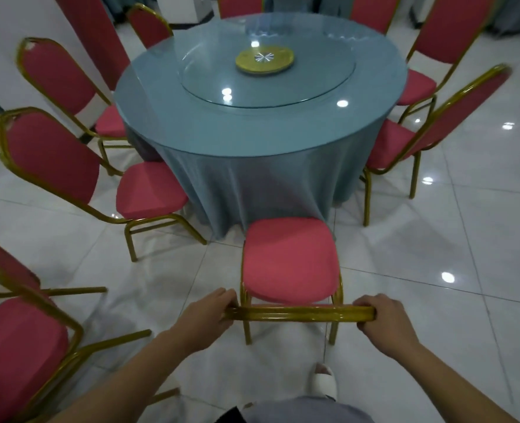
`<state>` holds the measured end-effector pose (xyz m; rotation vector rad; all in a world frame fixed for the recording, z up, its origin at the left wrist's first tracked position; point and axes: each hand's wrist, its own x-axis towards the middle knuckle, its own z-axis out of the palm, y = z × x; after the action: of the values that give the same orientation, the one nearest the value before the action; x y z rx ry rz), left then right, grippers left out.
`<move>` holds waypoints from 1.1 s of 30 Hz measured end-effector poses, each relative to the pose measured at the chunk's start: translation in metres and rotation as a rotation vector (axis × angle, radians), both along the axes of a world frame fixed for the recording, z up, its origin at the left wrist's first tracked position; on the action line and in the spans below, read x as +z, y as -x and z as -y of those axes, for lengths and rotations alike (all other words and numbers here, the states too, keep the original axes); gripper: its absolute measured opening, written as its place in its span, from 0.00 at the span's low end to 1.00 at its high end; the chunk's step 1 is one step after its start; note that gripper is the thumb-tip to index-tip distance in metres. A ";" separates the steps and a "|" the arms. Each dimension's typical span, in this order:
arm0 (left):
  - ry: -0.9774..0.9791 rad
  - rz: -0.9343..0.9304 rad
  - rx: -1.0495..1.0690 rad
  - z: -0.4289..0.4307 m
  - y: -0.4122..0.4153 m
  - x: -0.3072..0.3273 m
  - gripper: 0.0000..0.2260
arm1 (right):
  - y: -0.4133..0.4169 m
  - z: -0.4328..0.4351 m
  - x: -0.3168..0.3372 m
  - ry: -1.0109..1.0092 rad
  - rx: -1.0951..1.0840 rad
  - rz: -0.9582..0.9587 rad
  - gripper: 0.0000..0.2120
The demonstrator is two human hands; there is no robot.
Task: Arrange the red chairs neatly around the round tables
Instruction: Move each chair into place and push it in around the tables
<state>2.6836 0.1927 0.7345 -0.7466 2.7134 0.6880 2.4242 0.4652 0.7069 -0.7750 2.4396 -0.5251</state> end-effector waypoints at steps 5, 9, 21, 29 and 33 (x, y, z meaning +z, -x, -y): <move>-0.044 -0.039 0.016 -0.008 -0.022 -0.017 0.15 | -0.052 -0.017 -0.002 0.041 -0.090 -0.007 0.16; 0.026 -0.065 -0.052 -0.015 -0.009 -0.031 0.15 | -0.062 -0.011 -0.001 -0.044 -0.176 -0.096 0.24; -0.054 -0.104 0.077 0.021 0.007 -0.040 0.14 | -0.008 0.053 0.001 -0.031 -0.061 -0.089 0.21; -0.082 -0.023 0.329 0.121 0.092 -0.024 0.07 | 0.072 0.168 0.005 -0.064 0.085 -0.097 0.05; -0.050 -0.032 0.449 0.158 0.139 -0.023 0.05 | 0.119 0.220 0.007 -0.079 0.137 -0.083 0.04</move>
<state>2.5450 0.0343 0.7118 -1.3622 2.5606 0.8611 2.3050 0.2452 0.7135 -0.9395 2.4437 -0.3485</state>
